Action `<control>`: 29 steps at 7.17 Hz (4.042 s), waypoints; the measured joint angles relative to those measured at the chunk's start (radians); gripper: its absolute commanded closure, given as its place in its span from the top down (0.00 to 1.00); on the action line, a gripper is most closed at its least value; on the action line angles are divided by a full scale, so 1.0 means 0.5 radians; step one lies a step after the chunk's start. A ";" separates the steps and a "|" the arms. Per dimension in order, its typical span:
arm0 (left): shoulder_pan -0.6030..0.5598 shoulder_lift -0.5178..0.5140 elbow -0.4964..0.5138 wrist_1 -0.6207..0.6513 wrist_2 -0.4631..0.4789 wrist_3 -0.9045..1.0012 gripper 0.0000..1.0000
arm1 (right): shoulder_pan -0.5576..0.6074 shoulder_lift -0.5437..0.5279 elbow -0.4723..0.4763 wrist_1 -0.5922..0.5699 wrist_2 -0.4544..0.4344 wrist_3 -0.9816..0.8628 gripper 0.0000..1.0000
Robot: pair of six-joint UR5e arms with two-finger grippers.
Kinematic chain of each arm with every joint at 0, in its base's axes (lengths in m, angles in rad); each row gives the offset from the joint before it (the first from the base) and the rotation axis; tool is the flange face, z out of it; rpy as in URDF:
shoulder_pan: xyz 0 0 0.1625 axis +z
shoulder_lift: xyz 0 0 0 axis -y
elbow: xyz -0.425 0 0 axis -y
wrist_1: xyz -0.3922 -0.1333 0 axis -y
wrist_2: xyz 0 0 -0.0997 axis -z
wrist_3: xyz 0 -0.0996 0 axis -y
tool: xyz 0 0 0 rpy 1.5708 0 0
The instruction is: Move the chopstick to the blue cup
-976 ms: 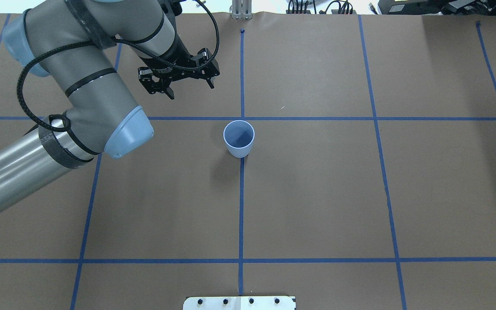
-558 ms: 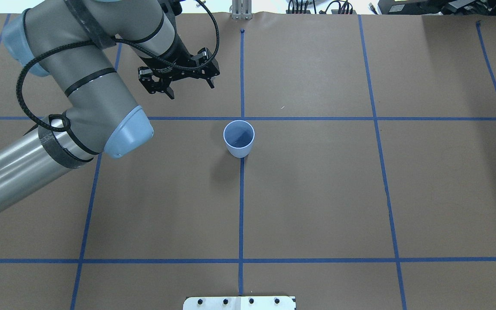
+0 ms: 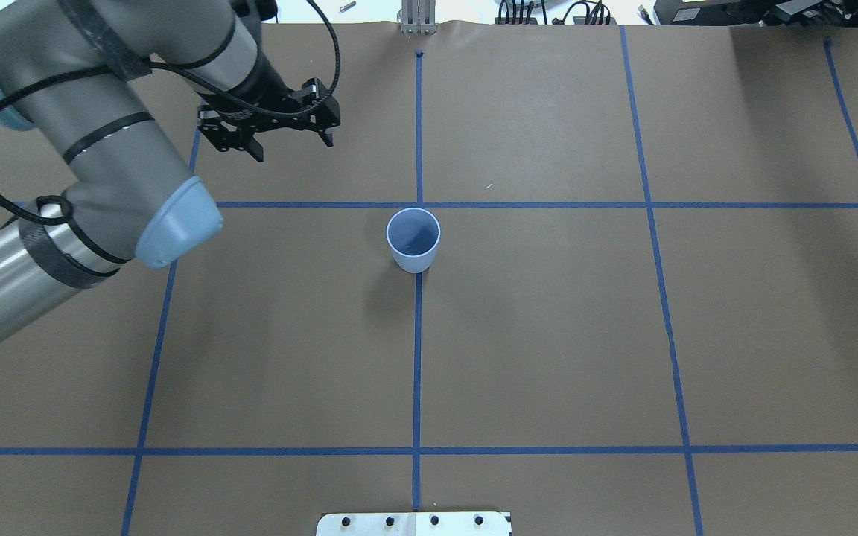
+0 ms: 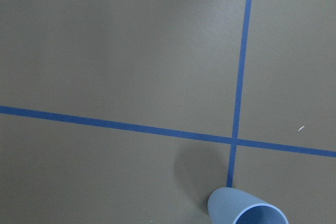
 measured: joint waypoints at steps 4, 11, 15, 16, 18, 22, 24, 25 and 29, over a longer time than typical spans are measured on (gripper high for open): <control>-0.290 0.387 -0.116 -0.015 -0.070 0.564 0.98 | -0.815 0.394 0.173 0.472 0.144 1.717 0.00; -0.451 0.620 -0.125 -0.038 -0.103 0.934 0.98 | -1.736 0.967 0.111 0.931 -0.145 2.920 0.00; -0.453 0.639 -0.101 -0.039 -0.102 0.949 0.98 | -1.981 1.027 0.040 0.933 -0.270 2.973 0.00; -0.454 0.640 -0.100 -0.039 -0.103 0.949 0.98 | -2.012 1.027 0.005 0.934 -0.288 2.965 0.00; -0.456 0.641 -0.101 -0.037 -0.103 0.950 0.98 | -2.055 1.019 -0.028 0.935 -0.295 2.956 0.00; -0.457 0.642 -0.106 -0.036 -0.103 0.950 0.98 | -2.133 0.958 -0.202 1.124 -0.299 2.905 0.00; -0.457 0.648 -0.105 -0.036 -0.102 0.952 0.98 | -2.142 0.932 -0.273 1.242 -0.300 2.898 0.99; -0.457 0.649 -0.105 -0.036 -0.101 0.952 0.98 | -2.143 0.930 -0.281 1.259 -0.307 2.891 1.00; -0.460 0.649 -0.106 -0.035 -0.102 0.953 0.98 | -2.082 0.941 -0.173 1.289 -0.397 2.815 1.00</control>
